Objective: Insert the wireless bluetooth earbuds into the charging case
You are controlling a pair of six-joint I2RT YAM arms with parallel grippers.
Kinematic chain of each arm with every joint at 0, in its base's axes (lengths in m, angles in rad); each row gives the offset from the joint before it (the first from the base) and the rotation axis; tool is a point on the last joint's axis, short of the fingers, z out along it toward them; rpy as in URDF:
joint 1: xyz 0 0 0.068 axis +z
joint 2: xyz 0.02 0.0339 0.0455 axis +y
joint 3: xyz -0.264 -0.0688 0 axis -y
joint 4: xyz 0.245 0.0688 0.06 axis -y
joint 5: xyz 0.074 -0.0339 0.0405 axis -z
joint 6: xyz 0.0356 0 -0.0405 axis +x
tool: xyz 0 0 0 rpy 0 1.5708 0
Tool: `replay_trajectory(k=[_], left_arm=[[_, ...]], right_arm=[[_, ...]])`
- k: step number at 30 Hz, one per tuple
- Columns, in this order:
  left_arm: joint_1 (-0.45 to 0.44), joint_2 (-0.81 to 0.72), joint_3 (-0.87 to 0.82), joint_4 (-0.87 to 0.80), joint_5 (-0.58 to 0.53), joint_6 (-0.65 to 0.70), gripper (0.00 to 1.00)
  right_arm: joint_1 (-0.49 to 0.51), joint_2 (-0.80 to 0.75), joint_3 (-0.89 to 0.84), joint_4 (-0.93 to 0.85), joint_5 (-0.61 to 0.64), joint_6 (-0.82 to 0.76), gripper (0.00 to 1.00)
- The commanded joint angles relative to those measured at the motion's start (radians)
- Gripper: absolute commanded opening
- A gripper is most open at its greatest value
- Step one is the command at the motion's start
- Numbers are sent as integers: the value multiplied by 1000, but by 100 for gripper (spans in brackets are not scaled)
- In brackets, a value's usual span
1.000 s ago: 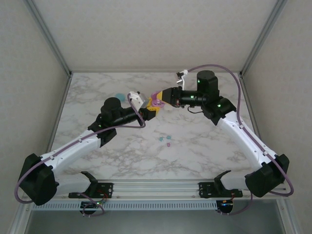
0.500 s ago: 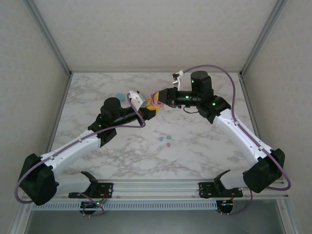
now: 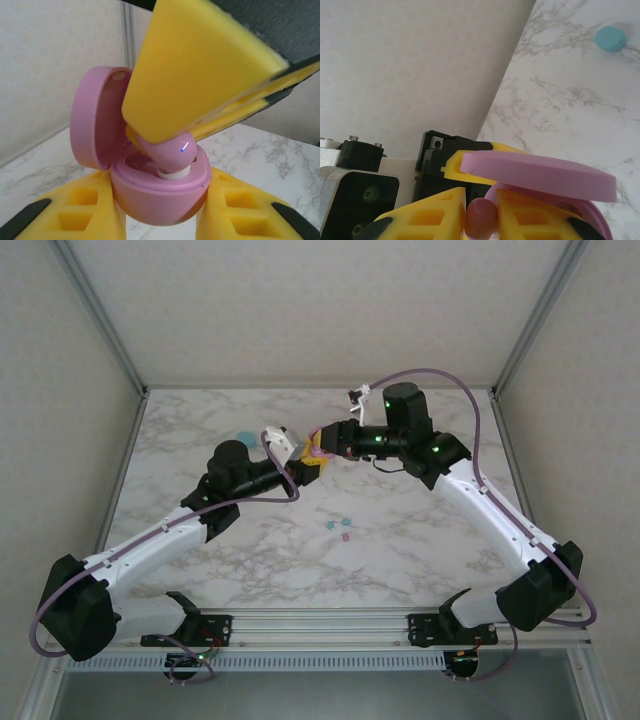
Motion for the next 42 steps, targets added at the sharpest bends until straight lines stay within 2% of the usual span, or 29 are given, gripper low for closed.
replay_trajectory(k=[1, 13, 17, 21, 24, 27, 31, 35, 39, 42], left_arm=[[-8, -20, 17, 104, -11, -15, 17], [-7, -31, 16, 97, -4, -16, 17], [-7, -31, 13, 92, -14, -16, 16], [-7, -37, 2, 83, -57, -17, 16], [-7, -46, -3, 61, -98, -16, 15], [-7, -58, -16, 42, -177, -24, 15], [-1, -96, -58, 49, -264, -39, 15], [6, -142, -82, 24, -319, -42, 15], [14, -191, -96, -9, -353, -39, 15], [18, -232, -108, -29, -372, -33, 16]], right_arm=[[15, 29, 27, -122, 57, -43, 24], [15, 31, 67, -170, 135, -53, 28], [15, 21, 77, -167, 128, -41, 33], [16, -16, 97, -175, 107, -50, 44], [15, -72, 96, -194, 112, -84, 48], [14, -144, 91, -259, 193, -129, 48], [5, -263, 5, -301, 382, -147, 47], [-36, -319, -120, -392, 575, -51, 44], [-70, -284, -253, -414, 567, 18, 43], [-70, -188, -317, -408, 480, 28, 43]])
